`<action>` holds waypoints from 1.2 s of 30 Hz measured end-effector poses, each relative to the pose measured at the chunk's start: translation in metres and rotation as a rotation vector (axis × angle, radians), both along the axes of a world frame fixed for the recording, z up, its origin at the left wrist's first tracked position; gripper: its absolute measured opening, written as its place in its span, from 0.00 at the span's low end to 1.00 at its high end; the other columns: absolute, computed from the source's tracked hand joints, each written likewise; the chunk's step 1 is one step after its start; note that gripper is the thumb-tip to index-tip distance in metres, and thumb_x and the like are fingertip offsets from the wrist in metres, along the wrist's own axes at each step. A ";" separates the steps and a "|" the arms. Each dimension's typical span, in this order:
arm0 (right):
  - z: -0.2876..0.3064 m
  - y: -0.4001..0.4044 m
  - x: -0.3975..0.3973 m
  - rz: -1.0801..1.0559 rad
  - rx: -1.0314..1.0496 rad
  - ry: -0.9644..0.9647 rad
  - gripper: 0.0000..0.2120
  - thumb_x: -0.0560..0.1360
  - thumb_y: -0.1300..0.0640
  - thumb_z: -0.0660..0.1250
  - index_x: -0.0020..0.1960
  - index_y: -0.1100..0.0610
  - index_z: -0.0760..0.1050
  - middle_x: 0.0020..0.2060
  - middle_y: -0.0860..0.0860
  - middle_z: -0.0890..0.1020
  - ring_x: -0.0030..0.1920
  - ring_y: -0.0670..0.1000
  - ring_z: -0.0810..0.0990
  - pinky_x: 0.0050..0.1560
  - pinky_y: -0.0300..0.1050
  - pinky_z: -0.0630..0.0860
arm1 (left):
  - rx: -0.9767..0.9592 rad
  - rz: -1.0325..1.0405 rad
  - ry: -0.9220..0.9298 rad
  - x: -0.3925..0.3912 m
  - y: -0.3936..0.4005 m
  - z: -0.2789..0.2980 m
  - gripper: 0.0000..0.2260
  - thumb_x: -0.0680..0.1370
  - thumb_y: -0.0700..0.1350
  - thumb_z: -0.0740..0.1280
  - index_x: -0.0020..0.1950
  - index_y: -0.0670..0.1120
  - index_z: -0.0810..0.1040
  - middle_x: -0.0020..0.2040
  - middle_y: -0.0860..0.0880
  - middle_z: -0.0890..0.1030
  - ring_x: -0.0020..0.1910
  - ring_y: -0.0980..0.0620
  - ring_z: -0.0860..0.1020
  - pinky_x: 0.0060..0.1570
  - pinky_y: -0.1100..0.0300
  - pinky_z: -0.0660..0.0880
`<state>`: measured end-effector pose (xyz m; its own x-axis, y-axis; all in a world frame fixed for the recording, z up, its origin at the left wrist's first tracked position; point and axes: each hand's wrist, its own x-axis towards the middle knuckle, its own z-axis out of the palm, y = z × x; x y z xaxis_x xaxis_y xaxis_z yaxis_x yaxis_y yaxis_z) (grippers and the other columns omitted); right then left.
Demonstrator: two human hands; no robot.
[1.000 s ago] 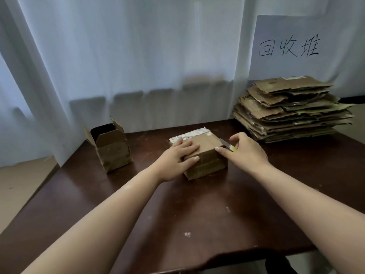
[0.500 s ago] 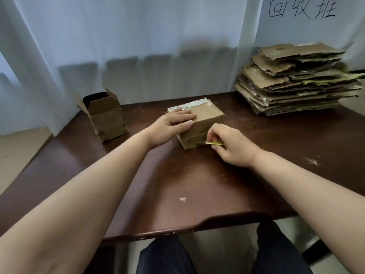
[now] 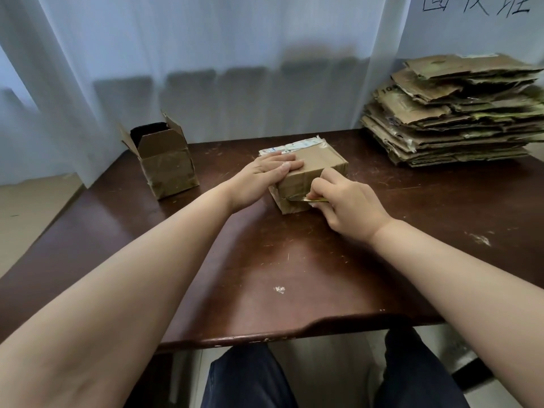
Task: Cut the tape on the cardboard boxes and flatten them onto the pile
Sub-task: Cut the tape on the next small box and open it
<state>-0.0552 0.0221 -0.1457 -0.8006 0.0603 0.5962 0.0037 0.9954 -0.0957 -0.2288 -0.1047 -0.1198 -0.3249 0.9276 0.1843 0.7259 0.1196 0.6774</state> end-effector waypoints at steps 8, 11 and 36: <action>0.003 0.000 -0.004 0.018 0.148 0.031 0.10 0.66 0.67 0.75 0.40 0.58 0.75 0.37 0.54 0.76 0.23 0.59 0.72 0.20 0.43 0.66 | -0.015 0.018 0.070 0.000 0.000 -0.001 0.16 0.84 0.52 0.53 0.70 0.57 0.72 0.74 0.55 0.66 0.75 0.55 0.56 0.75 0.54 0.48; 0.004 0.003 -0.007 0.018 0.121 0.046 0.09 0.66 0.67 0.74 0.40 0.57 0.76 0.36 0.53 0.76 0.23 0.58 0.72 0.22 0.41 0.65 | -0.012 0.019 0.070 0.002 0.000 0.000 0.16 0.84 0.52 0.53 0.69 0.58 0.71 0.74 0.54 0.66 0.75 0.55 0.56 0.76 0.53 0.48; -0.004 0.039 0.019 -0.266 0.092 0.073 0.10 0.64 0.66 0.76 0.38 0.56 0.77 0.36 0.55 0.75 0.22 0.58 0.72 0.26 0.38 0.58 | 0.025 0.013 0.004 0.005 -0.001 0.004 0.16 0.79 0.52 0.65 0.66 0.56 0.76 0.72 0.55 0.70 0.74 0.57 0.61 0.75 0.52 0.55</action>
<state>-0.0364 0.0611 -0.1495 -0.7185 0.2056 0.6644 0.2627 0.9648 -0.0145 -0.2240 -0.1056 -0.1162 -0.3358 0.9185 0.2086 0.7270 0.1119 0.6775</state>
